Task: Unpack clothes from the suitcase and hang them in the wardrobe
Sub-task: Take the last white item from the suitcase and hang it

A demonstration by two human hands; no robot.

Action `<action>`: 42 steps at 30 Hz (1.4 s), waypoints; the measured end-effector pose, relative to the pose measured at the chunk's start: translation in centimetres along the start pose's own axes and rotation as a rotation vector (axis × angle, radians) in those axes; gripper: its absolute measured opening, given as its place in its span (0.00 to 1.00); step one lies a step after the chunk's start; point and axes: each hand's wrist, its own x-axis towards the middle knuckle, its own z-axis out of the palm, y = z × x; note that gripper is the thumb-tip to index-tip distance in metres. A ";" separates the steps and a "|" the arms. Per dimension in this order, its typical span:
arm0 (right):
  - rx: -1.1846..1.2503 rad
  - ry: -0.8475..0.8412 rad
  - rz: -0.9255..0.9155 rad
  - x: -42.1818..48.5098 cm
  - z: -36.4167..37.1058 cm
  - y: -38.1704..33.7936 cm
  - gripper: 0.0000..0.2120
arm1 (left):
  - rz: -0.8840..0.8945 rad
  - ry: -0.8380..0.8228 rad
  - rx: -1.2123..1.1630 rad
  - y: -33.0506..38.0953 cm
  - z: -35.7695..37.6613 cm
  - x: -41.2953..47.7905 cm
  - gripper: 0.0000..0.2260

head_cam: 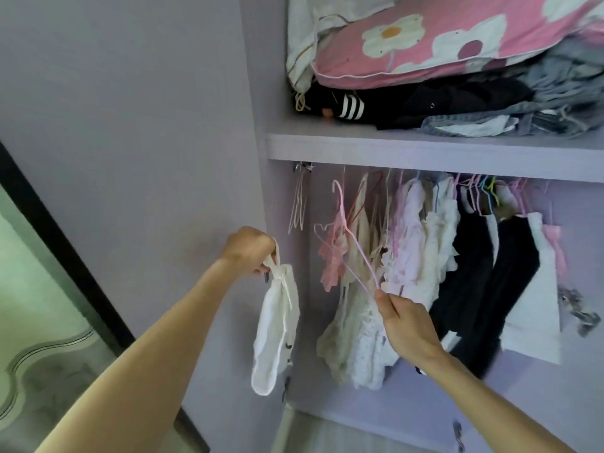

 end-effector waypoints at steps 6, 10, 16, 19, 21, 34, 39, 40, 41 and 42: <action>-0.257 0.026 -0.119 -8.1 0.5 4.9 0.21 | -0.068 -0.042 -0.454 0.0 1.1 -4.2 0.15; -0.370 0.029 -0.186 -11.5 1.4 6.8 0.20 | 0.066 -0.006 -0.223 0.6 0.5 -6.2 0.11; -0.440 0.131 -0.236 -13.7 2.1 7.0 0.25 | -0.010 -0.116 -0.318 1.2 -0.2 -6.2 0.10; -0.410 0.149 -0.196 -14.8 2.2 7.3 0.24 | -0.042 -0.208 -0.429 1.0 0.6 -6.7 0.13; -0.405 0.164 -0.211 -15.4 2.2 7.5 0.24 | -0.050 -0.249 -0.427 0.5 1.2 -7.0 0.14; -0.566 0.207 -0.271 -15.7 1.6 8.3 0.25 | 0.019 -0.510 -0.497 0.7 2.2 -7.2 0.11; -0.622 0.188 -0.230 -15.2 1.2 8.0 0.20 | 0.035 -0.578 -0.570 1.6 2.0 -7.7 0.10; -0.636 0.195 -0.216 -15.0 1.1 7.8 0.19 | 0.035 -0.587 -0.579 1.8 1.9 -7.7 0.10; -0.644 0.209 -0.205 -14.8 1.1 7.6 0.19 | 0.037 -0.596 -0.580 2.0 1.9 -7.7 0.09; -0.649 0.221 -0.198 -14.6 1.1 7.6 0.18 | 0.040 -0.600 -0.570 2.1 1.9 -7.7 0.08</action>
